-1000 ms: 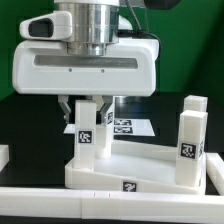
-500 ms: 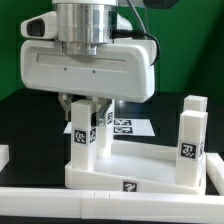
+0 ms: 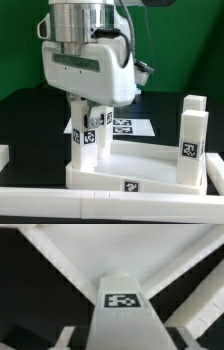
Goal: Assemble desk
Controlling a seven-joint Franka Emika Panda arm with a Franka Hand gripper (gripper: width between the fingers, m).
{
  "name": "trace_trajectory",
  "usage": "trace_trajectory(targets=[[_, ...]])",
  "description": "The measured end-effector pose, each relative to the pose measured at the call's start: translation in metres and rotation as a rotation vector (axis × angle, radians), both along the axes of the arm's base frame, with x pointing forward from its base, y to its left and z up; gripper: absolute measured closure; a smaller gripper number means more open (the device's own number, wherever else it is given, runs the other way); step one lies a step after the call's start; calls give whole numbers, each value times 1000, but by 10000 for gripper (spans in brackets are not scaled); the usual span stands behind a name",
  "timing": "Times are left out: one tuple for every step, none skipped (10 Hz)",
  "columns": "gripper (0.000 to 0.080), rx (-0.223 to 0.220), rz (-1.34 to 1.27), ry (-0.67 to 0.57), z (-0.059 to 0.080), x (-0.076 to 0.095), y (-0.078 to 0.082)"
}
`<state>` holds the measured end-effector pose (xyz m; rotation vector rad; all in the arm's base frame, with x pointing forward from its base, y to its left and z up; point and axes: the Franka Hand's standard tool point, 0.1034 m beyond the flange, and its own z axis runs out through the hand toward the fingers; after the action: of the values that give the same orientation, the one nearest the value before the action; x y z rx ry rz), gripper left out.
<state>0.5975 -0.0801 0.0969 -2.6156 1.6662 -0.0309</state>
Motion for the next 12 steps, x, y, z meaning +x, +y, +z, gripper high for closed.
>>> trace_trajectory(targets=[[509, 7, -82, 0, 0, 1, 0], [509, 11, -133, 1, 0, 1, 0], [509, 12, -191, 0, 0, 1, 1], [509, 11, -163, -1, 0, 1, 1], [404, 10, -129, -1, 0, 1, 1], [404, 9, -112, 4, -2, 0, 1], [269, 3, -30, 4, -3, 0, 1], [177, -1, 94, -2, -1, 0, 1], [177, -4, 175, -6, 0, 1, 3], [156, -9, 267, -8, 0, 2, 4], [156, -21, 395, -10, 2, 2, 6], [151, -25, 492, -14, 3, 3, 6]])
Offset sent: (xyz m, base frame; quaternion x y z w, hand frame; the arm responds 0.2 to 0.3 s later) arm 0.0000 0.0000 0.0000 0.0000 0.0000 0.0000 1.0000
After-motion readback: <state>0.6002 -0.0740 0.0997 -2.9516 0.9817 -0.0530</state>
